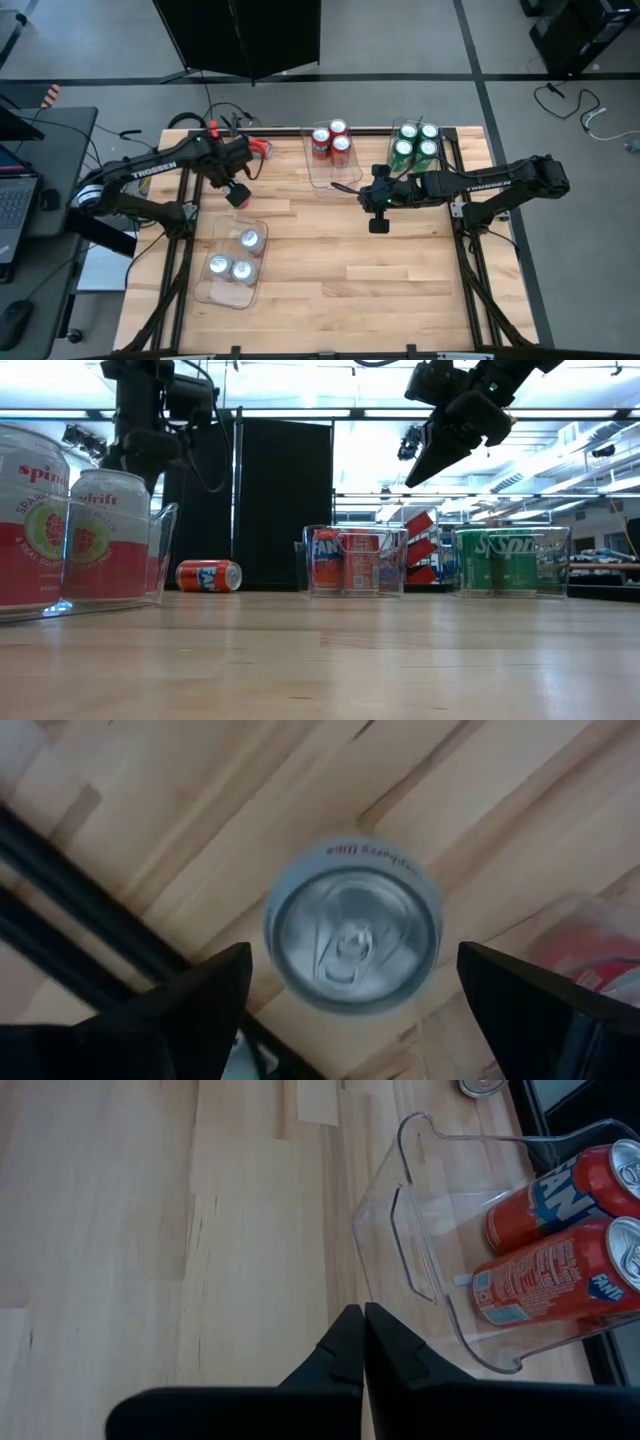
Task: Sort soda cans
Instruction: Put the white soda can into the bottom left transparent bin
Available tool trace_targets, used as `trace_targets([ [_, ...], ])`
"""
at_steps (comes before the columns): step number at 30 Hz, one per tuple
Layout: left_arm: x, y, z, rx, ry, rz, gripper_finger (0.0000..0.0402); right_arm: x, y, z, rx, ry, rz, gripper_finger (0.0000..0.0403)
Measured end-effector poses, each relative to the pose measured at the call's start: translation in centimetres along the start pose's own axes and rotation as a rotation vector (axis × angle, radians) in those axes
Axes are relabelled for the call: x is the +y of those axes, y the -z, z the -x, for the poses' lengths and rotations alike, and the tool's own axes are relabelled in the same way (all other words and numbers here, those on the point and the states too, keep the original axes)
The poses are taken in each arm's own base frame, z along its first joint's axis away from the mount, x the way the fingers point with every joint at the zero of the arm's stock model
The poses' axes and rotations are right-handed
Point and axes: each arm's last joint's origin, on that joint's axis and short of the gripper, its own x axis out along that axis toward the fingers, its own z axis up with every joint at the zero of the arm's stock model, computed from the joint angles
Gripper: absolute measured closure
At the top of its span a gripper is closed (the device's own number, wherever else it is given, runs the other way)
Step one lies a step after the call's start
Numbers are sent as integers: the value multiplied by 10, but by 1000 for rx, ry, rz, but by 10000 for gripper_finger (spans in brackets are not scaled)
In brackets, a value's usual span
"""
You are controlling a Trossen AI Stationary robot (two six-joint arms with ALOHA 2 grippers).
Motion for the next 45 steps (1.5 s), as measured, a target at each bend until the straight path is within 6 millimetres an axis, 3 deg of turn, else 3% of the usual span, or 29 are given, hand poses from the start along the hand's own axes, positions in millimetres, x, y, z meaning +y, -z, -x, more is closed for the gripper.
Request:
trace_targets([
  [13,7,1,-25,21,72,26,49,0,0,0,0,-1,-1,403],
  [19,7,2,-28,18,54,-8,113,0,0,0,0,-1,0,403],
  [22,7,1,-24,23,43,-45,121,0,0,0,0,-1,0,403],
  [28,4,0,7,20,18,-70,121,0,0,0,0,-1,1,403],
  [38,-15,40,91,-87,39,-22,121,0,0,0,0,-1,-1,403],
  [45,-39,64,115,-161,146,-116,121,0,0,0,0,-1,-6,403],
])
